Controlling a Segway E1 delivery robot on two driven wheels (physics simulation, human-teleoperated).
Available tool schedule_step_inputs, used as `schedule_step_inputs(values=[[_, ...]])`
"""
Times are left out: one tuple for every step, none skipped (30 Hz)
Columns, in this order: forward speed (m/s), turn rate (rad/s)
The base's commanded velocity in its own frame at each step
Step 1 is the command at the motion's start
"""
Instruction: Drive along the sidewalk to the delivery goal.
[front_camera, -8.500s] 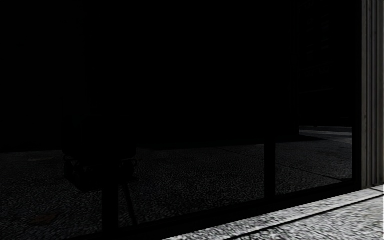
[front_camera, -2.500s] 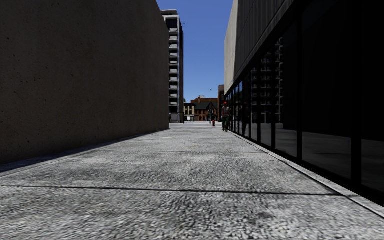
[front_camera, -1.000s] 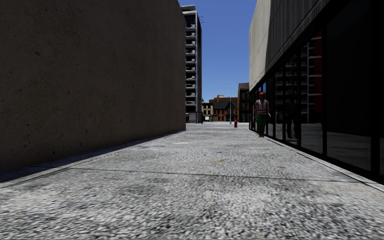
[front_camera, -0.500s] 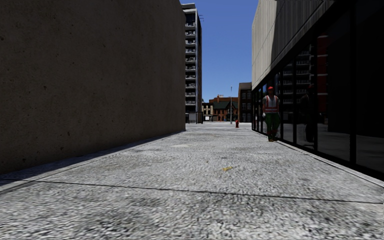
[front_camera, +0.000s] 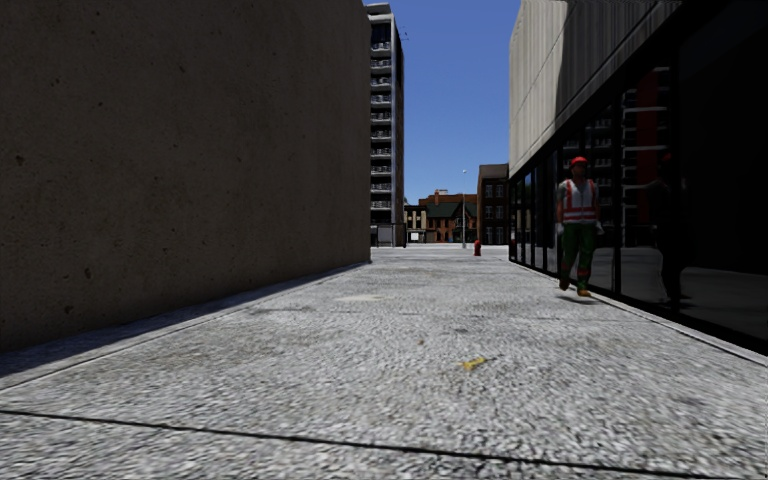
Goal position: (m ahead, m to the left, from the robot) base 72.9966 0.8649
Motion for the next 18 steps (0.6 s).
schedule_step_inputs(values=[[1.33, 0.00], [1.33, 0.00], [1.33, 0.00], [1.33, 0.00], [1.33, 0.00], [1.33, 0.00], [1.33, 0.00], [1.33, 0.00], [1.33, 0.00], [1.33, 0.00], [1.33, 0.00], [1.33, 0.00], [1.33, 0.00], [1.33, 0.00], [1.33, 0.00], [1.33, 0.00], [1.33, 0.00], [1.33, 0.00]])
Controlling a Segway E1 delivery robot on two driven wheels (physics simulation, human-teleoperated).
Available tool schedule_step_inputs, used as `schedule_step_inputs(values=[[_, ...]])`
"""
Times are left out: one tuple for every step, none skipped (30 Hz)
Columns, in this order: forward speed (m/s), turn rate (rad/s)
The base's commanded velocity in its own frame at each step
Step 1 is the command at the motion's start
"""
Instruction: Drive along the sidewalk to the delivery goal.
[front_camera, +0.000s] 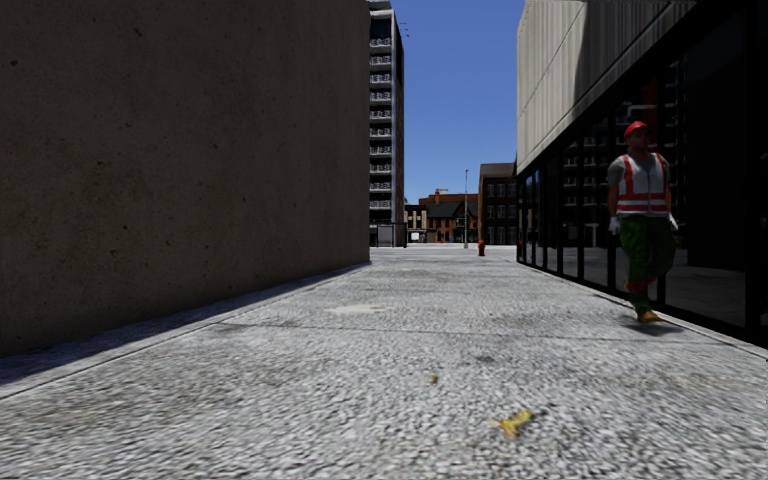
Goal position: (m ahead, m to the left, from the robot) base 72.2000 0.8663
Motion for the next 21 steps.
schedule_step_inputs(values=[[1.33, 0.00], [1.33, 0.00], [1.33, 0.00], [1.33, 0.00], [1.33, 0.00], [1.33, 0.00], [1.33, 0.00], [1.33, 0.00], [1.33, 0.00], [1.33, 0.00], [1.33, 0.00], [1.33, 0.00], [1.33, 0.00], [1.33, 0.00], [1.33, 0.00], [1.33, 0.00], [1.33, -0.04], [1.33, -0.04], [1.33, -0.08], [1.33, -0.09], [1.33, -0.10]])
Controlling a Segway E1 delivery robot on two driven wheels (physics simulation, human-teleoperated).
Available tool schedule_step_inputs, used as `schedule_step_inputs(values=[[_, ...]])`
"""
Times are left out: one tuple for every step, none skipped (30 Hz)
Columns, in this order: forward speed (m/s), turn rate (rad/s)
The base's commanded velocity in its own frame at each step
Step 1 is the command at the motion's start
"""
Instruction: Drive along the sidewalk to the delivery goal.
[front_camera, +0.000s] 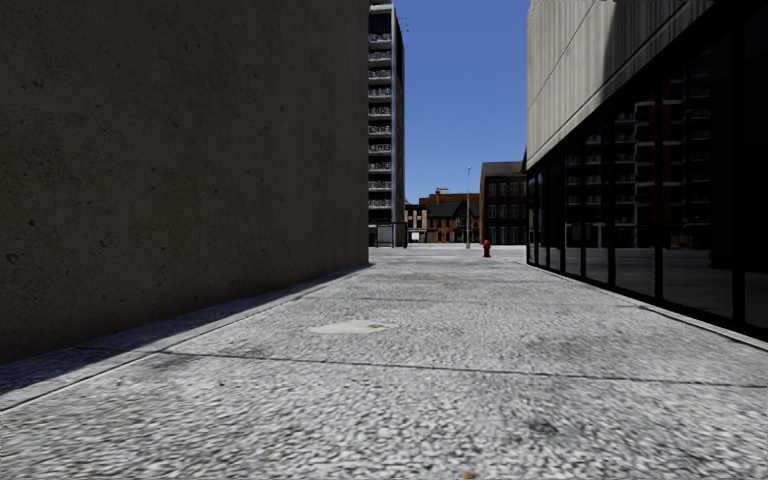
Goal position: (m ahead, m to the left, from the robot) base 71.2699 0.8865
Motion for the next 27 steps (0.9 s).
schedule_step_inputs(values=[[1.33, -0.10], [1.33, -0.10], [1.33, -0.10], [1.33, -0.10], [1.33, -0.17], [1.33, -0.36], [1.33, -0.47], [1.33, -0.50], [1.33, -0.51], [1.33, -0.52], [1.33, -0.53], [1.33, -0.50], [1.33, -0.02], [1.33, -0.01], [1.33, -0.01], [1.33, -0.01], [1.33, -0.01], [1.33, 0.00], [1.33, 0.00], [1.33, 0.00], [1.33, 0.00], [1.33, 0.00], [1.33, 0.00], [1.33, -0.33], [1.33, -1.20], [1.33, -1.20], [1.33, -1.20]])
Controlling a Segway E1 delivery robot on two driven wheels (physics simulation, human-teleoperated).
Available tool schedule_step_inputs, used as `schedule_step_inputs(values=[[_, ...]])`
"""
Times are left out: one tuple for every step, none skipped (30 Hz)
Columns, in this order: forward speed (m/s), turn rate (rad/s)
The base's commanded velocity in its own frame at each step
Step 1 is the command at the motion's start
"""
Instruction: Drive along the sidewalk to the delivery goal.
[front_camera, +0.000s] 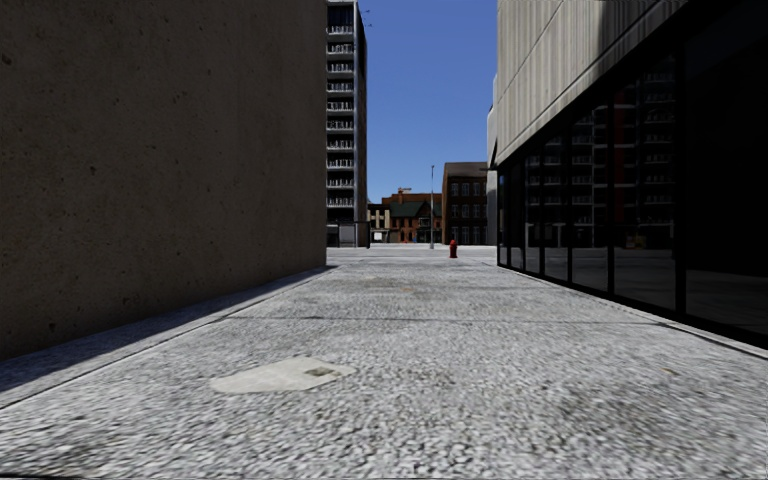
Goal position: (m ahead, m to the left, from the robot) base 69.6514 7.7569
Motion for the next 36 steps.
schedule_step_inputs(values=[[1.33, -0.77], [1.33, -0.67], [1.33, -0.65], [1.33, -0.60], [1.33, -0.17], [1.33, -0.06], [1.33, -0.03], [1.33, -0.01], [1.33, 0.00], [1.33, 0.00], [1.33, 0.00], [1.33, 0.00], [1.33, 0.00], [1.33, 0.00], [1.33, 0.00], [1.33, 0.00], [1.33, 0.00], [1.33, 0.00], [1.33, 0.00], [1.33, 0.00], [1.33, 0.00], [1.33, 0.00], [1.33, 0.00], [1.33, 0.00], [1.33, 0.00], [1.33, 0.00], [1.33, 0.00], [1.33, 0.00], [1.33, 0.00], [1.33, 0.00], [1.33, 0.00], [1.33, 0.00], [1.33, 0.00], [1.33, 0.00], [1.33, 0.00], [1.33, 0.00]])
